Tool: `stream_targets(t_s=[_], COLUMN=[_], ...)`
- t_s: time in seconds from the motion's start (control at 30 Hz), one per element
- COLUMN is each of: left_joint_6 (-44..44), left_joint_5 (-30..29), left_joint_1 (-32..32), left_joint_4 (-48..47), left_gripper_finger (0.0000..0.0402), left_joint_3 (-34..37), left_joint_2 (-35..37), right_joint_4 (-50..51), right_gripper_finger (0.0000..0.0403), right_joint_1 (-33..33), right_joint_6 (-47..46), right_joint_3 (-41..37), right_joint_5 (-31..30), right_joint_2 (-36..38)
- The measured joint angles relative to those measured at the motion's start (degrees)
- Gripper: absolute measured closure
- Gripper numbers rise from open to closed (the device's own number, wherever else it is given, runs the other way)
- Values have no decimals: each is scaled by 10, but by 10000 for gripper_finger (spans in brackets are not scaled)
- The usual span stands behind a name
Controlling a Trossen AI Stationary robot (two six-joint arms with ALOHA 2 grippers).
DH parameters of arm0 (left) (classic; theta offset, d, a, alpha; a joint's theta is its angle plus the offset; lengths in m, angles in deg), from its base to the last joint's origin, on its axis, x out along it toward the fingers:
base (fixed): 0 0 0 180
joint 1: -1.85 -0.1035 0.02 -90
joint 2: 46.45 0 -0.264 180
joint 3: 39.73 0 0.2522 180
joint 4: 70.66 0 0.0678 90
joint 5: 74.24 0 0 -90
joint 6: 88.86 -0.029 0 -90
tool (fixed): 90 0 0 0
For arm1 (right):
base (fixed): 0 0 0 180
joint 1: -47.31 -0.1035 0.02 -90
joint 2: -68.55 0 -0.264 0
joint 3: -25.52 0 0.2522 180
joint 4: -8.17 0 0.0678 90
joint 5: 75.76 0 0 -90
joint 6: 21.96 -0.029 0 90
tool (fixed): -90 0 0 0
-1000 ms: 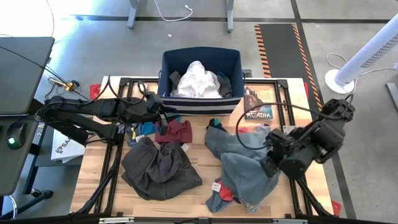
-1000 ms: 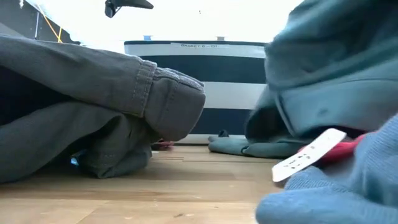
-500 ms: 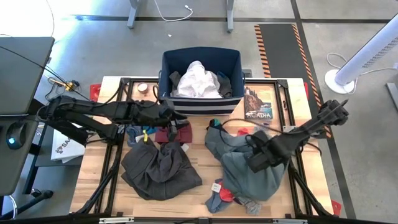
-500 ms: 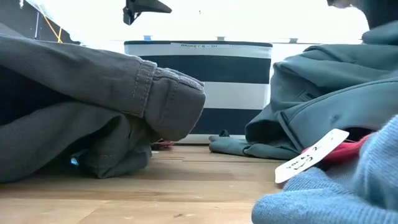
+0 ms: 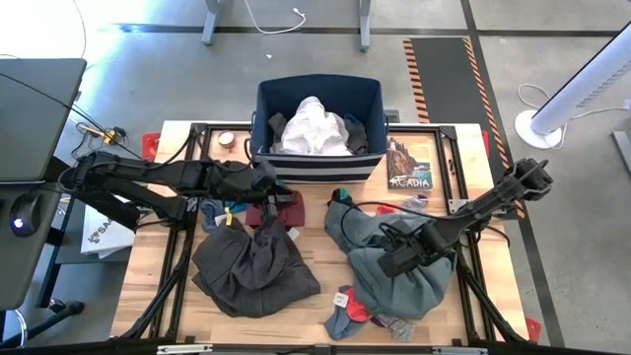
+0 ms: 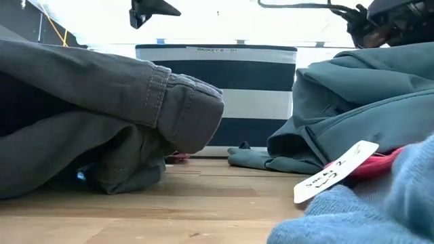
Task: Sort clothes
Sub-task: Put the black sock into the blue laundry bin
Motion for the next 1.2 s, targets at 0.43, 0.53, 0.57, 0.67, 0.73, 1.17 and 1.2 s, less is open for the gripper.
stream_targets(t_s=[0.43,0.53,0.57,0.67,0.73,1.17,1.2], left_joint_6=[20,31,35,69,108,331,357], left_joint_5=[-8,0,4,11,8,11,16], left_joint_1=[-8,-19,-22,-30,-35,-24,-18], left_joint_4=[-112,-114,-113,-103,-104,-194,-205], left_gripper_finger=[250,250,250,250,250,250,250], left_joint_3=[11,39,49,90,115,236,241], left_joint_2=[-2,-1,-1,-1,-1,-1,-1], right_joint_4=[146,171,179,190,193,240,242], right_gripper_finger=[265,261,261,260,260,260,260], right_joint_1=[8,8,8,8,8,8,8], right_joint_6=[58,82,90,115,131,143,143], right_joint_3=[170,236,259,318,348,388,387], right_joint_5=[-35,-89,-107,-171,-214,-245,-241], right_joint_2=[0,0,0,0,0,0,0])
